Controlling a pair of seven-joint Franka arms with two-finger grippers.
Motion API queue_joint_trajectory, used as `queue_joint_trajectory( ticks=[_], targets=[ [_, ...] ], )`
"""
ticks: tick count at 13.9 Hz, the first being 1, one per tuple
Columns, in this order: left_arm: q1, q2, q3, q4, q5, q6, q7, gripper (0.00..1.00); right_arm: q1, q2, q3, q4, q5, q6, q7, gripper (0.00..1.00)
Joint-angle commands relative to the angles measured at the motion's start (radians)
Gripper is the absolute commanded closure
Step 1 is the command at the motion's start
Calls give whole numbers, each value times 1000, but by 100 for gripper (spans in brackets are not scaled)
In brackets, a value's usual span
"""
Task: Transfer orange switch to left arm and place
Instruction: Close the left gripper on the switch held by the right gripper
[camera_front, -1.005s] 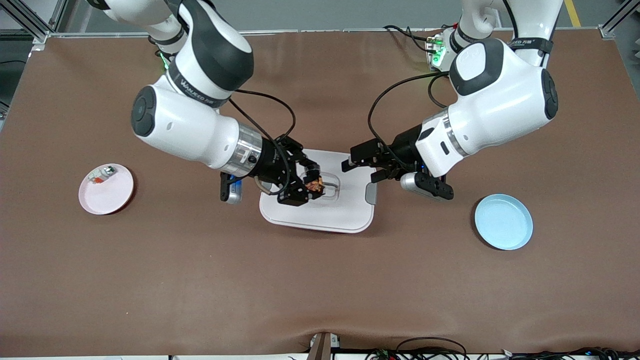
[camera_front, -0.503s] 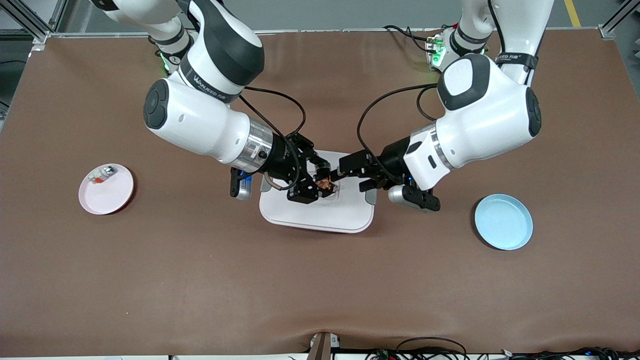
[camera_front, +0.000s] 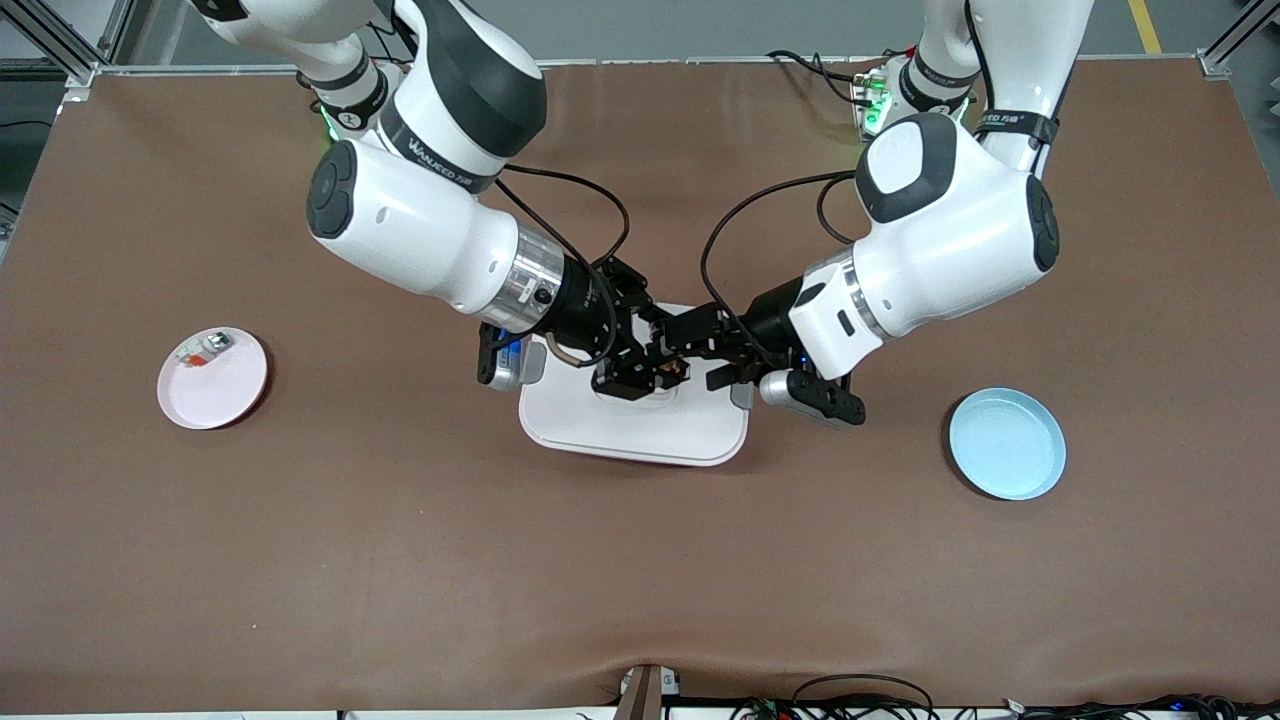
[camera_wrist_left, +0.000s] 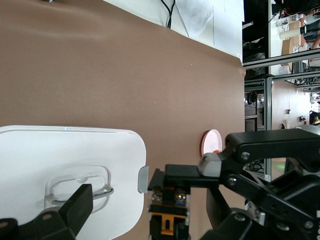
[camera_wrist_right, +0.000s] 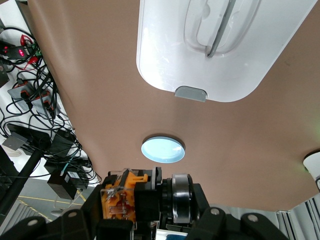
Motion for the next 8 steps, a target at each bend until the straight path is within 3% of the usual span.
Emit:
queue_joint_trajectory(
  ticks=[1, 4, 5, 6, 8],
  targets=[
    [-14, 24, 5, 30, -21, 8, 21, 0, 2, 39, -3, 61, 19, 1, 18, 100],
    [-15, 25, 5, 30, -21, 9, 20, 0, 1, 39, -1, 62, 20, 1, 29, 100],
    [-15, 25, 3, 30, -23, 9, 20, 18, 1, 39, -1, 62, 20, 1, 30, 100],
    [-14, 25, 3, 30, -23, 9, 20, 47, 1, 39, -1, 64, 20, 1, 30, 100],
    [-15, 25, 3, 30, -24, 15, 11, 80, 1, 39, -1, 64, 20, 1, 30, 100]
  ],
)
